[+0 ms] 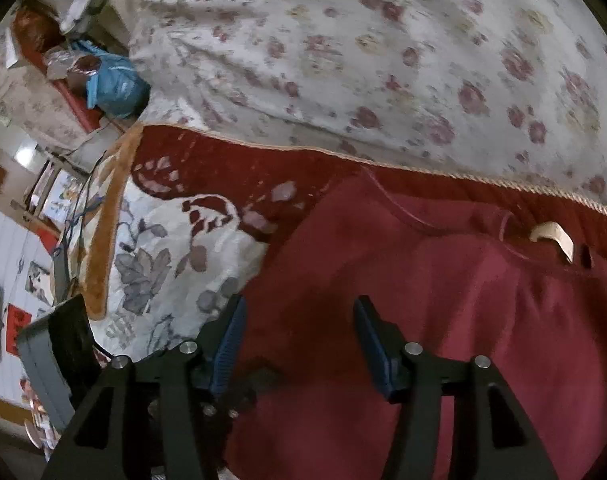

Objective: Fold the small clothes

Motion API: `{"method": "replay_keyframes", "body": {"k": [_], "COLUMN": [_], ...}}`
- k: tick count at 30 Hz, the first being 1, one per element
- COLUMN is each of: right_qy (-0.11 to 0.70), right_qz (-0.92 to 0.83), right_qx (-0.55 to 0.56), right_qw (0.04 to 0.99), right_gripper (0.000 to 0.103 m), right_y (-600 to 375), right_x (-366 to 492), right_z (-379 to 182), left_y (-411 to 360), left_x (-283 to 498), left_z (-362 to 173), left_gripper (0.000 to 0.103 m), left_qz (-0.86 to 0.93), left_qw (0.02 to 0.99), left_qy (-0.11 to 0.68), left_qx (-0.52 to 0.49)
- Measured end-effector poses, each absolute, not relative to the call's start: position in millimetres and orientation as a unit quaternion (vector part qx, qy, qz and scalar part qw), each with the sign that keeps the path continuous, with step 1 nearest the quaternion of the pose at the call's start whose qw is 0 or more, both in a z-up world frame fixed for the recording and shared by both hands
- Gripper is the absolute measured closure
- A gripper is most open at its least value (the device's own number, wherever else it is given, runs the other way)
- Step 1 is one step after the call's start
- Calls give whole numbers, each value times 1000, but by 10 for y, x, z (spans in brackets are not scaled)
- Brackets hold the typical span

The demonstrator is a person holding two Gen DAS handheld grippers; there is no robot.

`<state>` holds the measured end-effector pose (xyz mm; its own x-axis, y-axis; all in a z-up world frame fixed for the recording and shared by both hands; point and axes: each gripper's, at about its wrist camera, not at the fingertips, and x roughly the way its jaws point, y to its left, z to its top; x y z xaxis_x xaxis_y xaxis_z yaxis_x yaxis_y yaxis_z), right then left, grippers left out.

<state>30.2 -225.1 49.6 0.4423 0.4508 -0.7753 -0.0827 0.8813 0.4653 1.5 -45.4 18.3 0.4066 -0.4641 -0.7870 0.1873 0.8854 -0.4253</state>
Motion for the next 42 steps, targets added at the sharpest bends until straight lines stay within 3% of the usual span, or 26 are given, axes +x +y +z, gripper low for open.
{"method": "replay_keyframes", "body": {"k": [8, 15, 25, 26, 30, 33, 38, 42], "right_qy": [491, 495, 492, 492, 488, 481, 482, 503], "right_qz": [136, 98, 99, 98, 97, 106, 131, 158], "right_qx": [216, 219, 235, 232, 234, 244, 247, 246], "right_qw": [833, 835, 832, 834, 835, 835, 831, 813], "right_gripper": [28, 28, 27, 26, 25, 25, 21, 17], "right_y": [-2602, -2932, -3046, -3031, -3010, -2988, -2826, -2536], "right_x": [-144, -562, -644, -642, -615, -527, -200, 253], "right_z": [430, 303, 264, 267, 306, 367, 508, 551], "left_y": [-518, -566, -533, -512, -415, -345, -349, -302], "left_x": [-37, -68, -59, -56, -52, -55, -160, -161], "left_z": [159, 128, 138, 142, 170, 191, 315, 290], "left_gripper": [22, 14, 13, 15, 50, 63, 72, 74], "left_qz": [-199, -201, -198, -198, -197, -208, -219, -220], "left_qw": [831, 837, 834, 833, 828, 819, 829, 823], "left_qy": [503, 494, 495, 495, 493, 490, 469, 473], "left_qx": [-128, -118, -141, -149, -179, -215, -213, -223]}}
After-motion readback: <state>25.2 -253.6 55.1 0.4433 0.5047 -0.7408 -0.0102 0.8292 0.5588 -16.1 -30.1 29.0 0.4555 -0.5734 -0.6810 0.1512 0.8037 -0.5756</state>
